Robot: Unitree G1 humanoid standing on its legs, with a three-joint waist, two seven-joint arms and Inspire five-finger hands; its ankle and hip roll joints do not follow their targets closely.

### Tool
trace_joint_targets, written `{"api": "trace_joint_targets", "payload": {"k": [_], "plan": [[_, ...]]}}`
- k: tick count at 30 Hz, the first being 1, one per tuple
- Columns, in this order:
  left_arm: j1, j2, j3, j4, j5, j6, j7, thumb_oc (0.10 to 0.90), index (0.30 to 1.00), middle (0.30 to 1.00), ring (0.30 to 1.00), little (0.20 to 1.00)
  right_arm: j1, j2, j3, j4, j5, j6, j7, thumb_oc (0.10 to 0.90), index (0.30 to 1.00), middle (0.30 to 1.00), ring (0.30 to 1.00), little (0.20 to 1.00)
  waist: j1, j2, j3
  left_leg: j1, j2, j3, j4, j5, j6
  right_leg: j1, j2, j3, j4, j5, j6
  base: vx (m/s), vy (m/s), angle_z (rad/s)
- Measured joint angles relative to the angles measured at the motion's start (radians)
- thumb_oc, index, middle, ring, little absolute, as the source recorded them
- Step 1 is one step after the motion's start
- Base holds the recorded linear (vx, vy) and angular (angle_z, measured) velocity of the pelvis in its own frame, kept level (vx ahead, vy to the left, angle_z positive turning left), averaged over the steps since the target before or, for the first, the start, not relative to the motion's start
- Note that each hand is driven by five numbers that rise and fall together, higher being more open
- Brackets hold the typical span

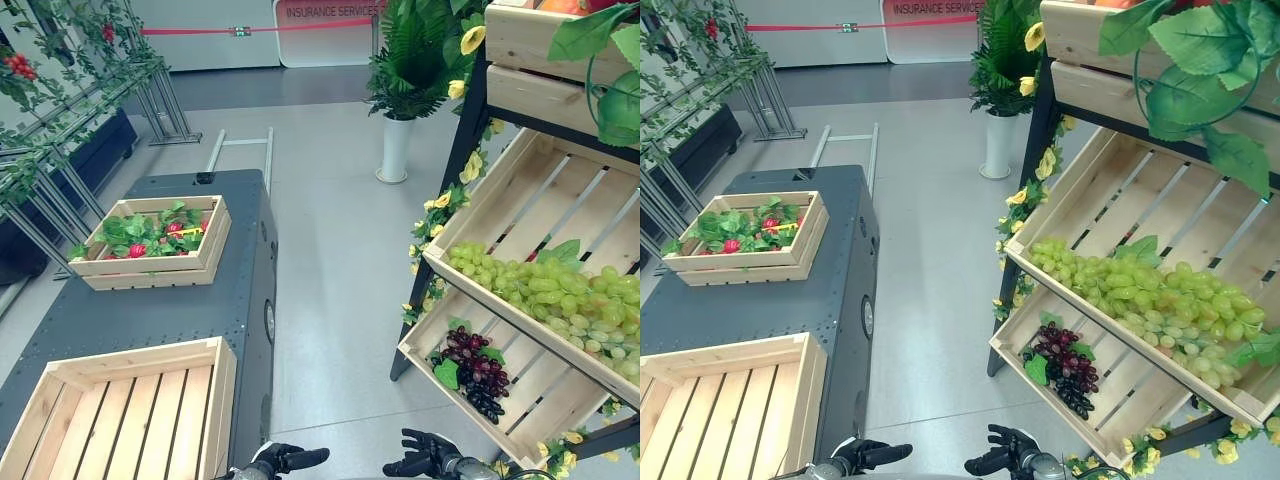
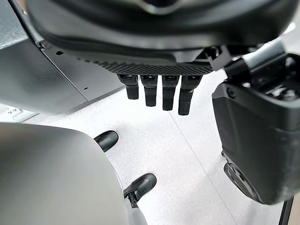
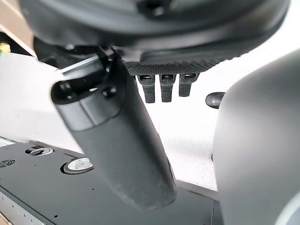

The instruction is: Pick up the fruits from the basket on one side to the basket on the other side

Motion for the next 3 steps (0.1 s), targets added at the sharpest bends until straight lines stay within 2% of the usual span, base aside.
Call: {"api": "trace_joint_targets", "payload": {"k": [3], "plan": [[-0.001,0.000,0.016,-0.006,-0.003,-0.008,-0.003,0.800,0.900,0.900,0.900,0.900,0.000,-0.001,0.000,0.001,0.000,0.000,0.000,0.800,0.900,0.900,0.900,0.900,0.012,0.000,0.008,-0.001,0.001,-0.011,0.000,0.004,-0.002,0.004,0.000,-0.007,0.000,-0.001,-0.002,0.01,0.003,0.10]]}}
